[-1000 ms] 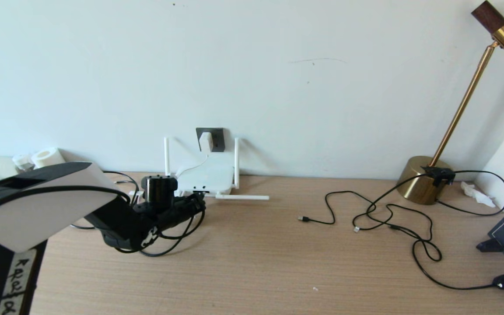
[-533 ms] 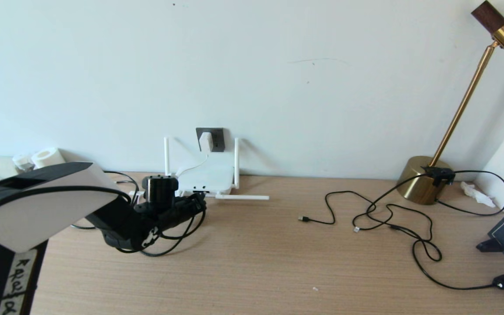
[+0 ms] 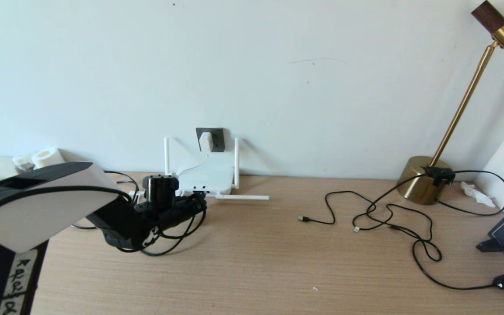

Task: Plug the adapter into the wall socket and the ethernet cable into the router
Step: Plug cable into router interface

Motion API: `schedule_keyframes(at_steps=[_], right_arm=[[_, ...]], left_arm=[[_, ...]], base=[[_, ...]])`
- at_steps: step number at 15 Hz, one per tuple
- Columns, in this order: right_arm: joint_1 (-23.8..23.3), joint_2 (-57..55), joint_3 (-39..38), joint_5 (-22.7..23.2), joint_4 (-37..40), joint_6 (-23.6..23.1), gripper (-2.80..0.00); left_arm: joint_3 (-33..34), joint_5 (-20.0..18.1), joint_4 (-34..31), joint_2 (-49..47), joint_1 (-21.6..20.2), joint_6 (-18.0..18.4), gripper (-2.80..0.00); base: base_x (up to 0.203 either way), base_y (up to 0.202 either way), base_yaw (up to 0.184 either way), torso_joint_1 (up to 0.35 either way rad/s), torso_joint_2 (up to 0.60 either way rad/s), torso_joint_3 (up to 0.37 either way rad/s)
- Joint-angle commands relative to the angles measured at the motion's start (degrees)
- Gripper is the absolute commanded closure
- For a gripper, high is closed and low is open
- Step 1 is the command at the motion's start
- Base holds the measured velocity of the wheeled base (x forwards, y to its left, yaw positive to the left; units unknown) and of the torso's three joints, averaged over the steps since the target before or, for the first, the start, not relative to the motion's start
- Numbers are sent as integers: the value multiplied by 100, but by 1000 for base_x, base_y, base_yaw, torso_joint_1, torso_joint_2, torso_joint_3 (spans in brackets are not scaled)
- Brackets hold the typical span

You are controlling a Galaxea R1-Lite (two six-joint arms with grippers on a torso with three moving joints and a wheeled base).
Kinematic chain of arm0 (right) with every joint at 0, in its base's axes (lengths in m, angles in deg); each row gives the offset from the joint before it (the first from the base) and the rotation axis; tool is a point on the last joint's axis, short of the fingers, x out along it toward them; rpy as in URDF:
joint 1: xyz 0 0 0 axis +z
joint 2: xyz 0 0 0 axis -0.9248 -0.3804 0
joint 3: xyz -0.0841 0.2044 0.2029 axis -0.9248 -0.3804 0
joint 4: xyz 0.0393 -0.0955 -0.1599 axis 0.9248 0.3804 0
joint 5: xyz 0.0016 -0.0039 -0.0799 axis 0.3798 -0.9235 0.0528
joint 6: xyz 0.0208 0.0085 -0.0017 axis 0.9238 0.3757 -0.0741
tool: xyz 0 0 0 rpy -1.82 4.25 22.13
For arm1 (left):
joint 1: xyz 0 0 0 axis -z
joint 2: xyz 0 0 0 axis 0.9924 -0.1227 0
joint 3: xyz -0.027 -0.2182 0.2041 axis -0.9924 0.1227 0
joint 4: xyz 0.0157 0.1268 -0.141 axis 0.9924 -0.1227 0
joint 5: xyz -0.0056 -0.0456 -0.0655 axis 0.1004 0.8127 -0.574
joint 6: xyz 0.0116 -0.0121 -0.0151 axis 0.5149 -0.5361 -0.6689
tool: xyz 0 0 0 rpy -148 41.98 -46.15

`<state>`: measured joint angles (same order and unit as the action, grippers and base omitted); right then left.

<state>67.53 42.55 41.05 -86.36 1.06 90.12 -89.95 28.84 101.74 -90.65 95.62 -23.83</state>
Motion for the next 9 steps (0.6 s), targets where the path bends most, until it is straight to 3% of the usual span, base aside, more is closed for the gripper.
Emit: schedule_keyframes(at_steps=[1,9], right_arm=[[2,-9,-1,0,4,-2,-280],[2,-9,-1,0,4,-2,-280]], left_arm=[[-6,-3,27,-16,-1,-18,0],[-59,-3,27,-51,17,-18,0]], base=[[0,0,0,0,0,0],[0,0,0,0,0,0]])
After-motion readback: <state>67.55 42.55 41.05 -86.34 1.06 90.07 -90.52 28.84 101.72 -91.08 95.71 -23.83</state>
